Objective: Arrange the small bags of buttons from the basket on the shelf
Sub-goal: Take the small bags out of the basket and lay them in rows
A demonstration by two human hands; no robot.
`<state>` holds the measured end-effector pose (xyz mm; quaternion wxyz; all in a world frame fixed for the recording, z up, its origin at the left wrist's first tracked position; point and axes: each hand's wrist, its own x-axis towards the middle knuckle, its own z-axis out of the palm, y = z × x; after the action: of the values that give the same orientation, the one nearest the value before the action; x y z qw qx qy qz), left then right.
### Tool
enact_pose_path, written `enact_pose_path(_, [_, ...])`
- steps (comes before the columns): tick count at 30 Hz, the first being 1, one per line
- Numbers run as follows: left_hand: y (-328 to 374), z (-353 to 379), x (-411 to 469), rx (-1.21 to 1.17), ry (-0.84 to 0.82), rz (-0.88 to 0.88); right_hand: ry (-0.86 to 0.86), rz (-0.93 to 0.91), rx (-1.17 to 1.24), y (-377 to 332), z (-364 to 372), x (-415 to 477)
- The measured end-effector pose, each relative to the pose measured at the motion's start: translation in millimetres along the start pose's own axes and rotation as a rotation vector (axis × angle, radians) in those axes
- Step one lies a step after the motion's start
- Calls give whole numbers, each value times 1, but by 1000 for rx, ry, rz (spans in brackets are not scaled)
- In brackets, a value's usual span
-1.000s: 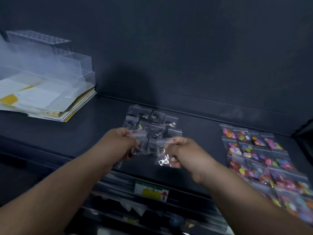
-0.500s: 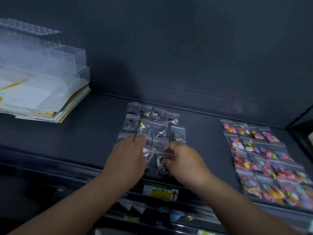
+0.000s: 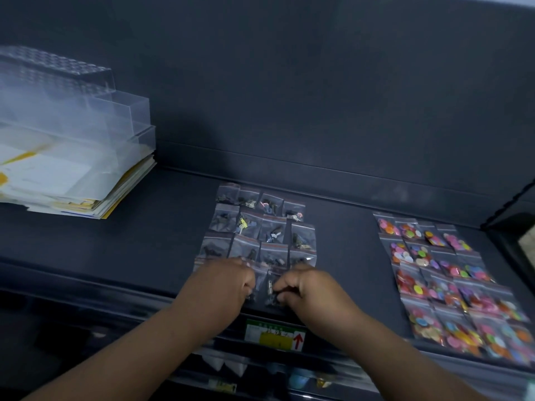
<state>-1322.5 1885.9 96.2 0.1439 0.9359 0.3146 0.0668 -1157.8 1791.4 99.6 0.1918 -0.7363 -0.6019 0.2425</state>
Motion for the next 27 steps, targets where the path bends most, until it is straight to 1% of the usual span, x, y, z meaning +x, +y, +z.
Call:
enact_pose_path(3, [-3, 0, 2, -13, -44, 16, -46, -3, 12, -1, -2, 2])
enact_pose_path(7, [-2, -2, 0, 63, -90, 33, -68, 0, 10, -3, -2, 3])
enact_pose_path(12, [-3, -11, 0, 99, -126, 8, -74, -16, 1, -6, 1, 7])
enact_pose_path(19, [0, -20, -1, 80, -151, -35, -74, -8, 14, -7, 3, 10])
enact_pose_path(21, [1, -24, -1, 62, -135, -47, -33, -10, -9, -7, 0, 9])
enact_pose_path(23, [0, -26, 0, 47, -86, -54, 35, -24, -79, -6, -6, 7])
enact_pose_path(27, [4, -28, 9, 92, 43, 8, 173, -99, -298, -4, -18, 0])
